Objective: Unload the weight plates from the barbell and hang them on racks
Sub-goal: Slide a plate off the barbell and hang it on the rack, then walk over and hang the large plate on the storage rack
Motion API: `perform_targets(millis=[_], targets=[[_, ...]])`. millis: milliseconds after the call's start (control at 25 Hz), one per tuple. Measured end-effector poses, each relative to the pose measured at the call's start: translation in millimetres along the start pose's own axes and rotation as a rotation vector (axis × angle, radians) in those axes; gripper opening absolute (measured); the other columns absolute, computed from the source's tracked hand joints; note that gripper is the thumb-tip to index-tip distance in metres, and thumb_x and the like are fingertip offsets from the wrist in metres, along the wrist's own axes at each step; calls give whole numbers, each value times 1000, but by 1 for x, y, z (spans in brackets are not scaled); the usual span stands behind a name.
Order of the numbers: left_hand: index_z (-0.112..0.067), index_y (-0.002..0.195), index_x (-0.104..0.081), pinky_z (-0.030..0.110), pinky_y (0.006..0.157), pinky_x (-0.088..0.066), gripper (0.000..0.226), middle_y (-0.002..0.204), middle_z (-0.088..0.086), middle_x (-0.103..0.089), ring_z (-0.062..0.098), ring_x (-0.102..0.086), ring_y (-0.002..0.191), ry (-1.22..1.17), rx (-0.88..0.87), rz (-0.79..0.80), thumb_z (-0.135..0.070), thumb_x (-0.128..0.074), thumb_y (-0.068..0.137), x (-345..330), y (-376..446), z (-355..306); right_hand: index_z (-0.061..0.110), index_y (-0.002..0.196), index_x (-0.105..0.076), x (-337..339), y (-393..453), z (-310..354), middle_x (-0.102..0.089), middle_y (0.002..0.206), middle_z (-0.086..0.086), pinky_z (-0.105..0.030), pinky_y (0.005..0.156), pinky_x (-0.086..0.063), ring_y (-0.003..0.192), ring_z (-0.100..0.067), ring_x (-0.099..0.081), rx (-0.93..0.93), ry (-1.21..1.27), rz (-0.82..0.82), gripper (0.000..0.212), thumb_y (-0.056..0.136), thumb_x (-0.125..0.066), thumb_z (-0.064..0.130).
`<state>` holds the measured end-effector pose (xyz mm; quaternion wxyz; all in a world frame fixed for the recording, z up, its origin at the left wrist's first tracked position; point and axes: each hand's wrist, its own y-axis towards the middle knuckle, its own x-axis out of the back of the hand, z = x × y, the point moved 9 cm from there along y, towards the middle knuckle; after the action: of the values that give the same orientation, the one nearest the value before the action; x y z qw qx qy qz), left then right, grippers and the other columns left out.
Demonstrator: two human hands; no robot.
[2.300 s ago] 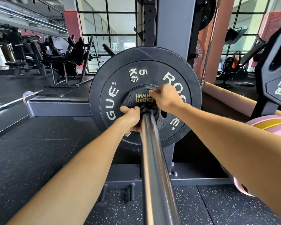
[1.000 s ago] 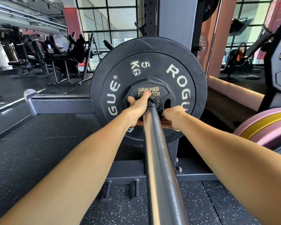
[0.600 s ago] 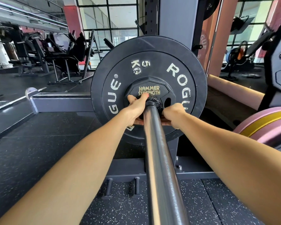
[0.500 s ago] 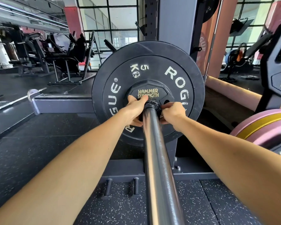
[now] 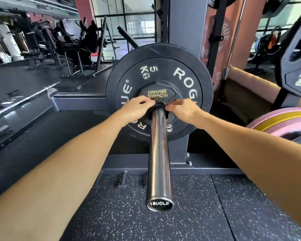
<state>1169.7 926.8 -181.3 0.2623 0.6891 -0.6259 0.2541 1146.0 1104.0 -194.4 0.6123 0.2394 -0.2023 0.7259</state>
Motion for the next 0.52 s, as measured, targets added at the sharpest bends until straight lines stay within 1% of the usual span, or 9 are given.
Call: perform_targets(millis=[80, 120, 160, 240, 280, 360, 400, 480, 520], targets=[[-38, 124, -58, 37, 92, -50, 34, 126, -10, -54, 14, -53, 105, 19, 33, 15, -54, -48, 95, 11, -10, -10, 19, 128, -61, 13, -17, 12, -61, 127, -3, -27, 93, -40, 115, -21, -54, -23, -35, 41, 39, 93, -59, 36], [-40, 121, -58, 37, 96, -48, 34, 126, -11, -55, 14, -52, 107, 14, 62, 14, -56, -50, 93, 18, -16, -15, 19, 128, -61, 19, -24, 19, -60, 129, -3, -27, 94, -40, 117, -22, -53, -39, -54, 71, 36, 95, -56, 33], [-42, 121, -59, 36, 97, -46, 35, 123, -12, -57, 14, -52, 109, 16, 98, 15, -58, -52, 91, 26, -22, -20, 19, 126, -63, 23, -32, 27, -60, 131, -3, -28, 96, -41, 119, -22, -53, -53, -90, 116, 32, 97, -53, 27], [-41, 126, -58, 30, 88, -41, 41, 111, -13, -57, 13, -51, 106, 71, 164, 52, -58, -53, 90, 41, -40, -30, 21, 120, -66, 29, -49, 40, -59, 133, -1, -31, 106, -41, 126, -23, -51, -77, -149, 228, 31, 98, -45, 16], [-39, 129, -57, 28, 84, -39, 43, 109, -12, -57, 13, -51, 104, 101, 186, 80, -57, -54, 90, 47, -51, -33, 20, 116, -68, 31, -56, 44, -60, 133, -3, -33, 107, -40, 127, -24, -51, -95, -150, 258, 29, 97, -47, 17], [-35, 134, -54, 29, 82, -39, 48, 116, -5, -59, 16, -54, 106, 141, 244, 149, -53, -57, 90, 60, -78, -32, 11, 120, -66, 36, -79, 55, -61, 131, -9, -34, 106, -40, 125, -26, -52, -139, -144, 304, 30, 96, -53, 23], [-33, 135, -53, 29, 84, -41, 49, 117, -2, -59, 17, -56, 106, 138, 288, 190, -51, -59, 90, 66, -95, -33, 10, 123, -65, 38, -95, 61, -61, 131, -9, -33, 105, -40, 124, -26, -53, -161, -155, 349, 32, 96, -55, 25], [-29, 137, -52, 31, 85, -43, 48, 113, -4, -56, 17, -57, 97, 106, 381, 276, -47, -60, 92, 73, -135, -38, 18, 125, -65, 43, -132, 68, -61, 131, -3, -29, 100, -42, 119, -22, -56, -236, -171, 429, 32, 96, -57, 27], [-27, 137, -51, 30, 81, -43, 48, 112, -5, -54, 16, -56, 92, 96, 417, 323, -45, -59, 93, 73, -157, -44, 22, 126, -64, 46, -152, 69, -62, 130, 0, -28, 95, -44, 113, -20, -59, -286, -165, 461, 31, 96, -57, 28]])
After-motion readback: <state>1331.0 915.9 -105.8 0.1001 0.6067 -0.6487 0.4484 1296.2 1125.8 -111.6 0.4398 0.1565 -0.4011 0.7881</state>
